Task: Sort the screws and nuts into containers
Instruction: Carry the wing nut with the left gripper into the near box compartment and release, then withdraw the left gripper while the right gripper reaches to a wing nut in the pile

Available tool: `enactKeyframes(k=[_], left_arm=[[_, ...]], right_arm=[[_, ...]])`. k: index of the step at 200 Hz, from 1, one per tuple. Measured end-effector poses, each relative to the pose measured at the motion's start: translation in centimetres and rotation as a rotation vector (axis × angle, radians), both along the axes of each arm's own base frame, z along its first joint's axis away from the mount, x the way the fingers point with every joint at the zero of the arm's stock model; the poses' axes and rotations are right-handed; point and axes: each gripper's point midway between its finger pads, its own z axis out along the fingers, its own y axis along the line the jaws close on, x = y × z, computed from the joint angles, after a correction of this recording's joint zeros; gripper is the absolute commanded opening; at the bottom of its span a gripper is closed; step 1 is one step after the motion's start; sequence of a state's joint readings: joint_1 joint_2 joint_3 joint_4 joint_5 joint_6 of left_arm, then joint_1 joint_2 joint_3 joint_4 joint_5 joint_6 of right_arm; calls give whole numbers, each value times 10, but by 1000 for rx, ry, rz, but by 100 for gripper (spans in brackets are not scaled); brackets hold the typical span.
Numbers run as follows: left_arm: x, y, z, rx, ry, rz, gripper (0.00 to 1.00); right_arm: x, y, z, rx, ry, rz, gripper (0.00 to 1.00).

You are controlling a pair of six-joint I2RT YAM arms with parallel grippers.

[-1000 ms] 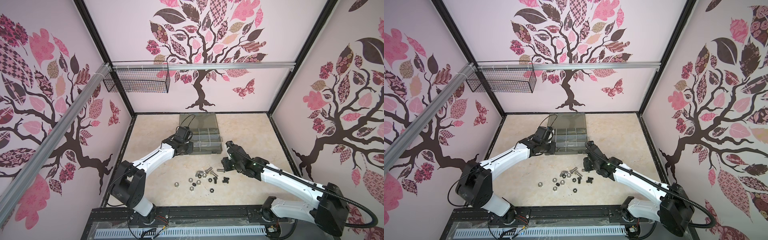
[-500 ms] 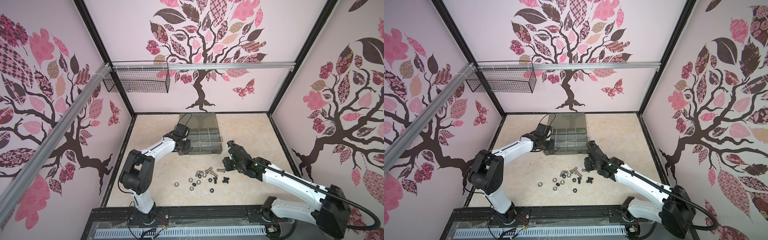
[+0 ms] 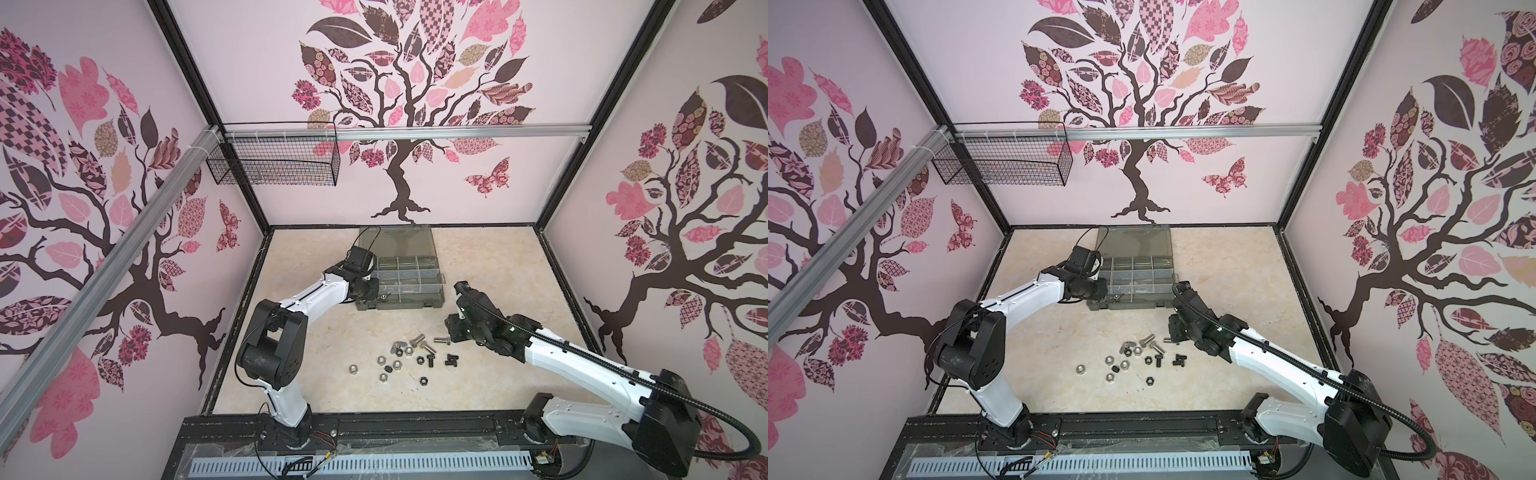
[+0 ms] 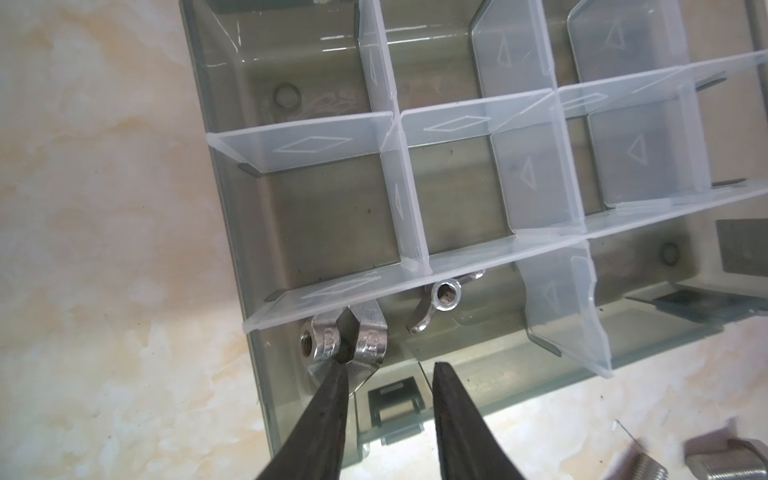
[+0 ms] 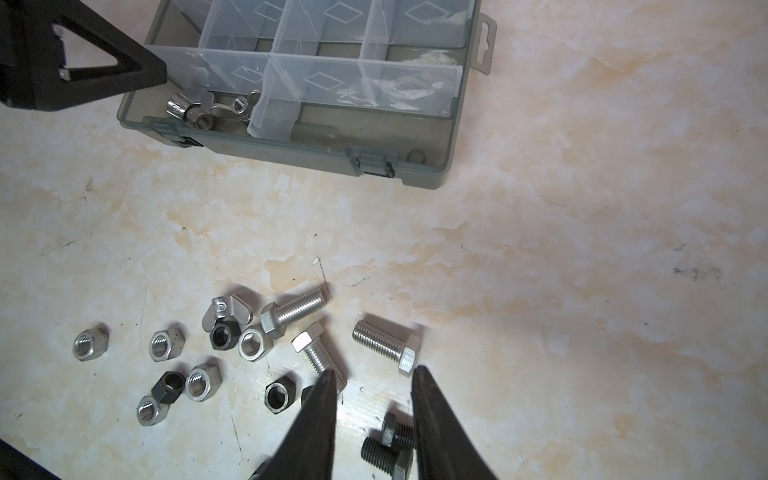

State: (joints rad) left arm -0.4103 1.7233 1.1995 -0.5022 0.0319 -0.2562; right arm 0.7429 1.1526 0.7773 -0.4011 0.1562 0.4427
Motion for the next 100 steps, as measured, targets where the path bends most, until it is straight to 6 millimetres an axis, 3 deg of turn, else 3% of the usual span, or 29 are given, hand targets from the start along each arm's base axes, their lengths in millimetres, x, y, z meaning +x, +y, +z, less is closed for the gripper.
enactKeyframes(k=[45,100], left_arm=[[-40,10,27,-82,-42,20,38],[-103,33,21,-152,-25,75,39]], right_arm=[[2,5,-4,-8,4,24,34],[10,28,-16,-28,35,122,34]])
